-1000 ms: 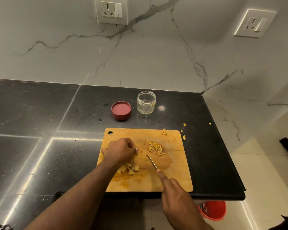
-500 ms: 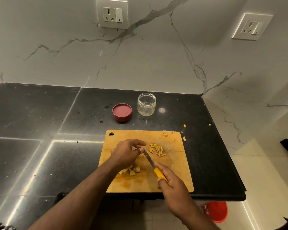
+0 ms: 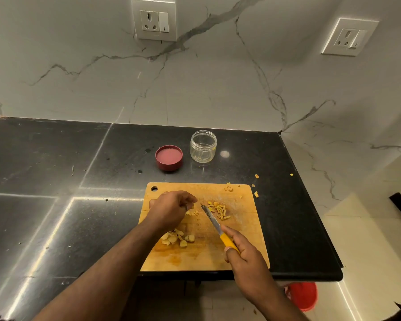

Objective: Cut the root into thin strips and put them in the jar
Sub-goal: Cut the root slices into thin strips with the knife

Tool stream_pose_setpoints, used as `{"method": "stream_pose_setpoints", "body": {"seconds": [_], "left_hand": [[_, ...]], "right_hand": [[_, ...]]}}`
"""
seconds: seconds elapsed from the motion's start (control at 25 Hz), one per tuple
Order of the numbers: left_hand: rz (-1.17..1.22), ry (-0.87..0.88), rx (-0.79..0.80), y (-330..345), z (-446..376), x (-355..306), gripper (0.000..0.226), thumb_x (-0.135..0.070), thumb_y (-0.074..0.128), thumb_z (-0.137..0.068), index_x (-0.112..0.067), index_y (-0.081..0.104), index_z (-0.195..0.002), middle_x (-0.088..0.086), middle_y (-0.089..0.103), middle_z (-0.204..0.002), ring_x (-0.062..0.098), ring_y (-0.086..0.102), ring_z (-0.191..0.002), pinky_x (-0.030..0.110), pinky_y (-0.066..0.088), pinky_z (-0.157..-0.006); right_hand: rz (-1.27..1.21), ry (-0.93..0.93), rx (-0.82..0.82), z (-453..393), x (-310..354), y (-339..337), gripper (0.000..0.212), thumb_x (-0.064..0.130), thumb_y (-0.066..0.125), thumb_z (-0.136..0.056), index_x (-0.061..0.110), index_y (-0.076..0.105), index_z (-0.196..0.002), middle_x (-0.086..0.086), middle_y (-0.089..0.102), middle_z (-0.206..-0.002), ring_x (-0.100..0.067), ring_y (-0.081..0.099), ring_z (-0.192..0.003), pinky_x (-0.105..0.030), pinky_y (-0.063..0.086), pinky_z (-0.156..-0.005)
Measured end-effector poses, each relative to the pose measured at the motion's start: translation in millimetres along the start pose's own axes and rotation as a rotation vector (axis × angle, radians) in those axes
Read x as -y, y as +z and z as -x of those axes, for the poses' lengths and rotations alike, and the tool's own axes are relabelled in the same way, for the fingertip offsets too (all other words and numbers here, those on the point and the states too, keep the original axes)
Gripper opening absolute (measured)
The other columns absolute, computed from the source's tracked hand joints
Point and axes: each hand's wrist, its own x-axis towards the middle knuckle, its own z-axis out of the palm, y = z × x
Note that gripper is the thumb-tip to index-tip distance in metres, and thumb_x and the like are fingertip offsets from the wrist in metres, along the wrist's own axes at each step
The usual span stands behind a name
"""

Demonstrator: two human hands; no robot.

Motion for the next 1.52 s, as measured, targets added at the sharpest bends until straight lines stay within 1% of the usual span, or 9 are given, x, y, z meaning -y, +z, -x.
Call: {"method": "stream_pose_setpoints", "body": {"seconds": [0.12,0.28,0.4,0.56,0.72,0.88,1.04,1.24,1.52], "left_hand": [[-0.034,0.003,-0.052,-5,0,0,0.014,-0.034,0.071,-0.092,-0.039,0.073,-0.105,-0.020,0.072,-0.106,0.005,0.061,-0.106,0.049,0.050,-0.094],[-0.031,-0.002,-0.057,-12,2,1,0.021,-0.023,0.062,-0.099,-0.033,0.073,-0.114,-0.017,0.071,-0.114,0.005,0.063,-0.107,0.040,0.056,-0.090],[-0.025,-0.046,-0.111,-16,1,8,0.022,-0.022,0.059,-0.100,-0.032,0.072,-0.113,-0.015,0.070,-0.118,0.006,0.062,-0.104,0.038,0.057,-0.089],[-0.017,-0.090,-0.100,-17,1,16,0.023,-0.017,0.059,-0.099,-0.025,0.071,-0.117,-0.007,0.070,-0.119,0.007,0.058,-0.100,0.029,0.055,-0.083],[0.006,-0.098,-0.099,-19,3,19,0.023,-0.015,0.060,-0.099,-0.019,0.071,-0.118,-0.003,0.069,-0.117,0.007,0.056,-0.099,0.023,0.048,-0.078],[0.029,-0.108,-0.120,-23,6,27,0.020,-0.016,0.062,-0.098,-0.019,0.072,-0.115,-0.003,0.069,-0.113,0.008,0.056,-0.098,0.020,0.042,-0.068],[0.038,-0.128,-0.104,-25,7,30,0.020,-0.016,0.063,-0.098,-0.020,0.072,-0.115,-0.005,0.068,-0.112,0.008,0.057,-0.098,0.021,0.044,-0.071],[0.023,-0.138,-0.088,-26,12,33,0.021,-0.012,0.064,-0.095,-0.020,0.073,-0.111,-0.007,0.066,-0.101,0.008,0.058,-0.089,0.016,0.043,-0.062],[0.007,-0.163,-0.013,-30,14,30,0.022,-0.008,0.063,-0.095,-0.022,0.074,-0.108,-0.009,0.063,-0.096,0.004,0.056,-0.081,0.014,0.041,-0.056]], "right_hand": [[0.050,-0.010,-0.016,-2,1,1,0.047,0.016,0.045,-0.102,0.039,0.043,-0.143,0.023,0.046,-0.134,0.025,0.047,-0.101,-0.002,0.042,-0.074],[0.189,-0.052,0.005,-6,-2,3,0.048,0.020,0.043,-0.103,0.040,0.039,-0.146,0.023,0.041,-0.137,0.014,0.045,-0.110,0.001,0.035,-0.086],[0.359,-0.132,0.071,-6,1,12,0.051,0.025,0.041,-0.103,0.044,0.031,-0.149,0.024,0.041,-0.128,0.004,0.047,-0.109,-0.009,0.039,-0.089],[0.741,-0.207,0.144,-12,9,24,0.058,0.024,0.035,-0.102,0.047,0.013,-0.150,0.005,0.032,-0.116,-0.016,0.046,-0.079,-0.032,0.041,-0.069],[0.938,-0.118,0.130,-9,10,15,0.065,0.014,0.037,-0.101,0.042,0.008,-0.152,-0.004,0.024,-0.126,-0.022,0.053,-0.091,-0.036,0.048,-0.078],[0.944,-0.059,0.017,3,6,7,0.059,0.019,0.033,-0.104,0.040,0.009,-0.153,-0.001,0.023,-0.121,-0.018,0.054,-0.085,-0.036,0.052,-0.077],[0.925,-0.135,0.064,-5,18,25,0.060,0.015,0.034,-0.103,0.040,0.011,-0.153,-0.003,0.026,-0.124,-0.022,0.054,-0.091,-0.036,0.048,-0.076],[1.004,-0.124,0.067,-24,19,27,0.062,0.012,0.037,-0.102,0.037,0.013,-0.153,-0.006,0.024,-0.134,-0.025,0.055,-0.100,-0.038,0.050,-0.083],[0.960,-0.112,0.029,-2,0,11,0.057,0.018,0.034,-0.104,0.040,0.013,-0.153,-0.001,0.026,-0.122,-0.017,0.053,-0.089,-0.033,0.051,-0.078]]}}
